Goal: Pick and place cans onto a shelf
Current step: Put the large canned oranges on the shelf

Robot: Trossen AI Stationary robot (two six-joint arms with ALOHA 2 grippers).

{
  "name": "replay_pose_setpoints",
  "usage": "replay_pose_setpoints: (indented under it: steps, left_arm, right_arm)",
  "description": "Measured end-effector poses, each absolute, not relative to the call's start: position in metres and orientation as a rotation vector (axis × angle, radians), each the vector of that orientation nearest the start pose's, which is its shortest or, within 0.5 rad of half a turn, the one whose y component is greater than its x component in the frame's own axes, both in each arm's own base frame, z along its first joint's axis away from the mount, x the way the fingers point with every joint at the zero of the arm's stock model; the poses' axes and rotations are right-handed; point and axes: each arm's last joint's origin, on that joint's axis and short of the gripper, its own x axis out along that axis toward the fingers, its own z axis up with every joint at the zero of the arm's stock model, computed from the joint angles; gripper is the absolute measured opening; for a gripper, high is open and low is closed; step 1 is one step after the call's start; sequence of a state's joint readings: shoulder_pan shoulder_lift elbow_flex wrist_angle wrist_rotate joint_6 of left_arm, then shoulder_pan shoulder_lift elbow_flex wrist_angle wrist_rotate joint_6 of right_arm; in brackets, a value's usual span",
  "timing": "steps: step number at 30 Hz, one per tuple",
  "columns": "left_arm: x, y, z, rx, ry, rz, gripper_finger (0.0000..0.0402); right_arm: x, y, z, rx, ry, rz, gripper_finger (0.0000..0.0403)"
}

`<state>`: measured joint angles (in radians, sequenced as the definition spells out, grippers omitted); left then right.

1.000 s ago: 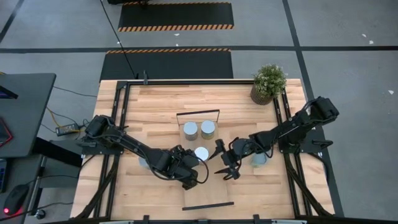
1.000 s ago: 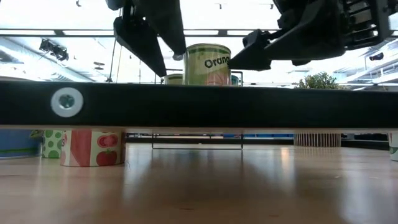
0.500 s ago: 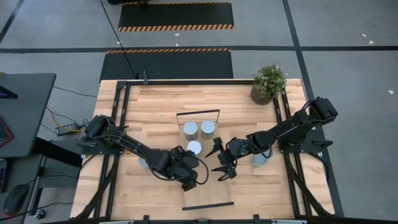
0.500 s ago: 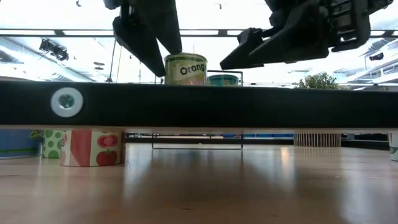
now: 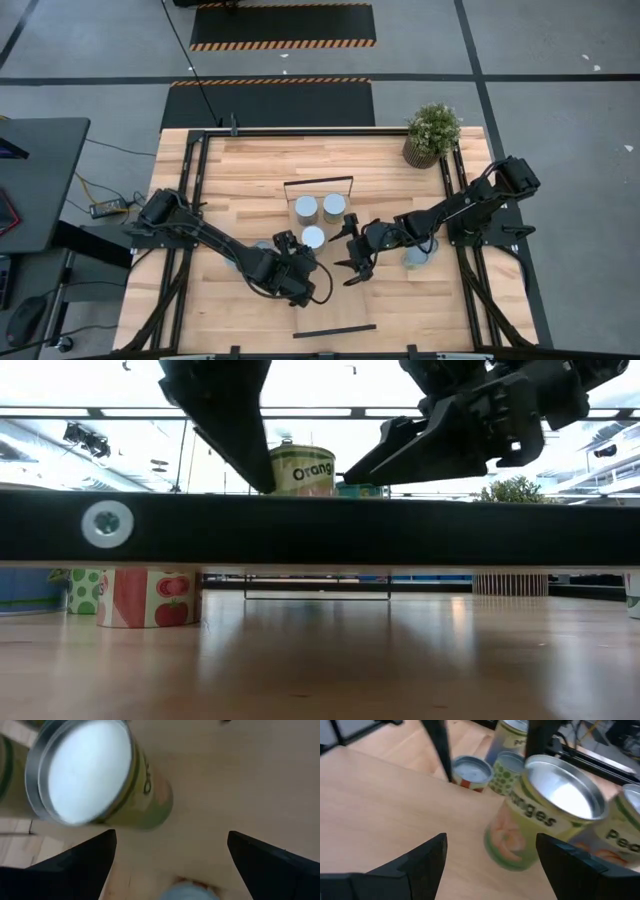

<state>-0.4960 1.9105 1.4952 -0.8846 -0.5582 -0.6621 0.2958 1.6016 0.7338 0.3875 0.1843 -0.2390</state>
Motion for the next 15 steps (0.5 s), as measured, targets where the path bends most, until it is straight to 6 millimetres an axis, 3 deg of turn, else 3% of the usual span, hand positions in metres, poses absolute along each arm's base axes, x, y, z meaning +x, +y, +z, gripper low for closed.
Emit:
replay_pose_setpoints:
  steps: [15]
  left_arm:
    - [0.348,-0.155,0.218,0.063,0.984,0.512,0.0387]
  right_arm:
    - [0.306,0.087,0.175,-0.342,0.451,0.188,0.0313]
